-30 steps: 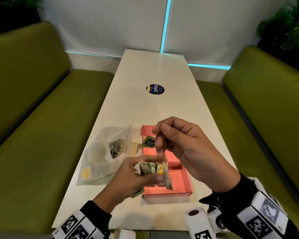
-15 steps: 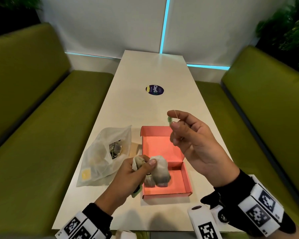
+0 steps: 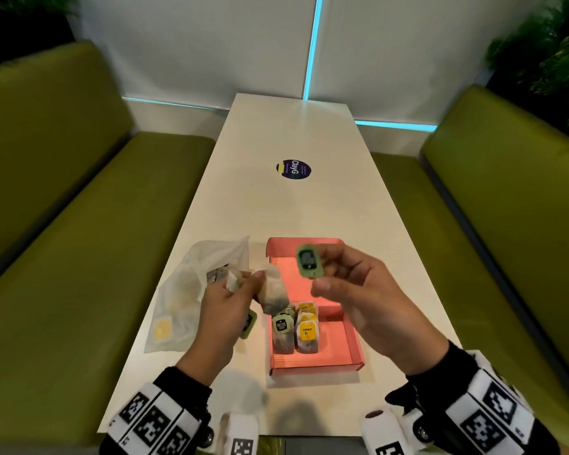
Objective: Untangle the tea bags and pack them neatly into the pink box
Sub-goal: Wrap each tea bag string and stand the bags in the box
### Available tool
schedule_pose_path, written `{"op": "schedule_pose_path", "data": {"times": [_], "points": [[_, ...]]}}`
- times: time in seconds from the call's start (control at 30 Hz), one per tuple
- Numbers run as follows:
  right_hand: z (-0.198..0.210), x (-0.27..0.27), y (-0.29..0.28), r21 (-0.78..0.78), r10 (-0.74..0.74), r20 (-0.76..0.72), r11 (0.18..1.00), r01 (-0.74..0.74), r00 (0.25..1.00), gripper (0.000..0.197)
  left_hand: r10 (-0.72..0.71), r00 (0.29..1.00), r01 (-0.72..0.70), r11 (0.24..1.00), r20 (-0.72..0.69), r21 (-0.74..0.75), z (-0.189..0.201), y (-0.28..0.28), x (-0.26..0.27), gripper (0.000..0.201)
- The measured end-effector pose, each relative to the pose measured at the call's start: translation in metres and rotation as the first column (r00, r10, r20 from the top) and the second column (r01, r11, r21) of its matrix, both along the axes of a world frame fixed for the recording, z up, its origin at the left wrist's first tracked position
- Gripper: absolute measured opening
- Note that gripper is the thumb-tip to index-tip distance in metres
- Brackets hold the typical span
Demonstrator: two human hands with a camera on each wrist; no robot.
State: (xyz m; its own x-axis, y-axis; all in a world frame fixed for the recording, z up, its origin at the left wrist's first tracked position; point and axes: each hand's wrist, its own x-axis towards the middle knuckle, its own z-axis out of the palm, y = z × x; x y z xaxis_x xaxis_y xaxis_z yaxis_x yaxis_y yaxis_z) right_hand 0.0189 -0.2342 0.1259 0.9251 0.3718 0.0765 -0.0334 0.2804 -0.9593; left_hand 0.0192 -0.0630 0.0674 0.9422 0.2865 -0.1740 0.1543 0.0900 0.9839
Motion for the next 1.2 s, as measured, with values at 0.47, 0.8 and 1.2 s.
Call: {"op": "schedule_pose_path", "data": {"times": [0.47, 0.8, 1.2], "points": [[-0.043, -0.017, 0.007, -0.131, -0.234, -0.269, 0.97, 0.205, 0.934, 0.032, 0.046, 0.995, -0.04, 0.997, 0.086, -0.064, 0.012, 0.0, 0.006, 0.019], [-0.037, -0.024, 0.014, -0.332, -0.271, -0.159, 0.92, 0.207, 0.949, 0.013, 0.026, 0.977, -0.061, 0.985, 0.211, 0.162, 0.011, -0.01, -0.001, 0.024], [-0.036, -0.019, 0.018, -0.381, -0.315, -0.179, 0.896, 0.229, 0.932, 0.011, -0.041, 0.933, -0.12, 0.901, 0.358, 0.417, -0.003, -0.018, -0.006, 0.015]]}}
